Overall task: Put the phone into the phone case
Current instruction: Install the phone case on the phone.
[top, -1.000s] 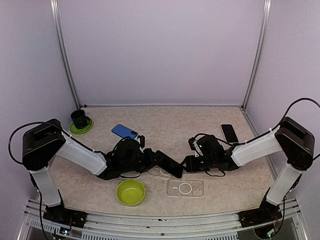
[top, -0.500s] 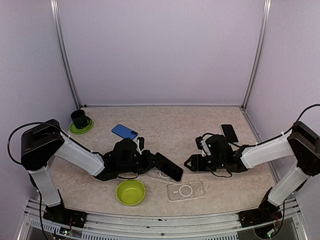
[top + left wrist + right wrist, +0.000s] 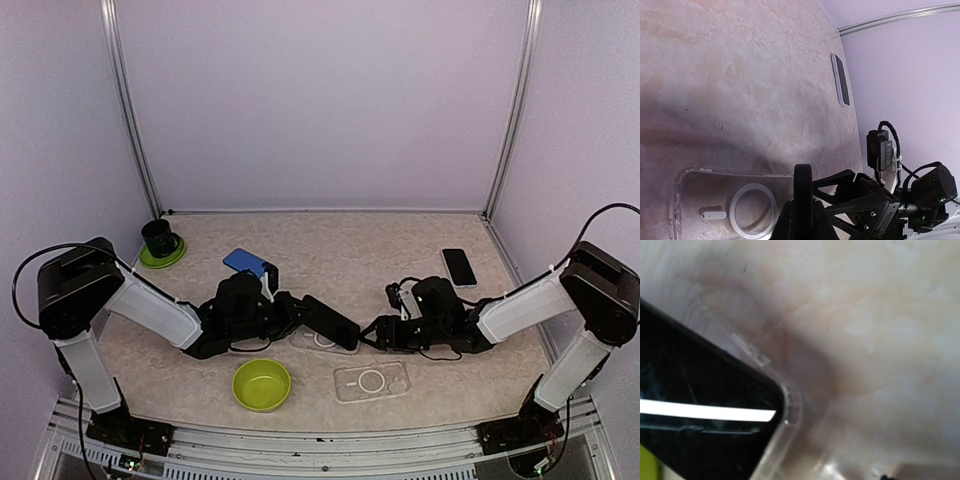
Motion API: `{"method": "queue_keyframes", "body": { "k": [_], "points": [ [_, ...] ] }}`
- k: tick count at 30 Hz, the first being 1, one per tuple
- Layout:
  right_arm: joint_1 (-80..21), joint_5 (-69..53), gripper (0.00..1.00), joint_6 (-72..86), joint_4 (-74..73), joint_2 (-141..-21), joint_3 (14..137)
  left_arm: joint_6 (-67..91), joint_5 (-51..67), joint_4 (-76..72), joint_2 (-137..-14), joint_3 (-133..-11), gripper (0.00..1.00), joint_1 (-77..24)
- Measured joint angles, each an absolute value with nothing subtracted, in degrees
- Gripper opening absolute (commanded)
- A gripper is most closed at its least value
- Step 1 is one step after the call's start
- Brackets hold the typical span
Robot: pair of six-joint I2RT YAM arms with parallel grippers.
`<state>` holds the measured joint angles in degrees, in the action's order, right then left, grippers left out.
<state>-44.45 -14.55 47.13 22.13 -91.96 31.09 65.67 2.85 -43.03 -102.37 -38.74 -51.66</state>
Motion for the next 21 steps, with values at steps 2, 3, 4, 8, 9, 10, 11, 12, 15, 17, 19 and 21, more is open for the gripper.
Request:
{"method": "queue_keyframes", "body": {
  "k": [2,3,4,8,9,10,11,12,15,17,19,21],
  "points": [
    [-44.4,-15.8,0.7,47.7,23.6,-92.7,31.0,65.8,3.0,-44.5,-102.1,-37.9,0.0,-51.4],
    [-44.4,-16.4,0.71,48.1,24.3,-93.1,31.0,66.0,3.2,-45.2,-101.9,-37.3,0.0,-51.3],
    [-44.4,-17.0,0.72,48.3,24.9,-93.4,31.0,66.1,3.3,-45.8,-101.8,-37.0,0.0,-51.3],
    [-44.4,-20.2,0.74,49.8,29.2,-95.9,31.4,66.4,4.1,-48.2,-101.6,-36.1,0.0,-51.1],
    [-44.4,-21.0,0.74,50.2,30.2,-96.9,31.9,66.5,4.3,-48.9,-101.6,-35.7,0.0,-51.1],
    [-44.4,-21.9,0.74,50.6,31.1,-97.9,32.6,66.7,4.5,-49.7,-101.6,-35.4,0.0,-51.1],
    [-44.4,-22.5,0.74,50.9,31.9,-99.0,33.3,66.7,4.6,-50.3,-101.6,-35.1,0.0,-51.1],
    [-44.4,-23.4,0.74,51.2,32.7,-100.0,34.0,66.8,4.7,-50.7,-101.6,-34.7,0.0,-51.1],
    [-44.4,-25.5,0.73,52.5,35.4,-102.6,35.6,66.9,4.9,-51.4,-101.6,-34.1,0.0,-51.0],
    [-44.4,-27.0,0.7,53.4,37.2,-104.0,36.3,67.1,5.2,-51.9,-101.6,-33.8,0.0,-50.9],
    [-44.4,-28.6,0.67,54.3,39.1,-105.1,37.0,67.2,5.3,-52.4,-101.6,-33.5,0.0,-50.8],
    [-44.4,-29.6,0.63,55.1,40.5,-105.7,37.5,67.4,5.4,-53.2,-101.6,-33.0,0.0,-50.8]
  ]
}}
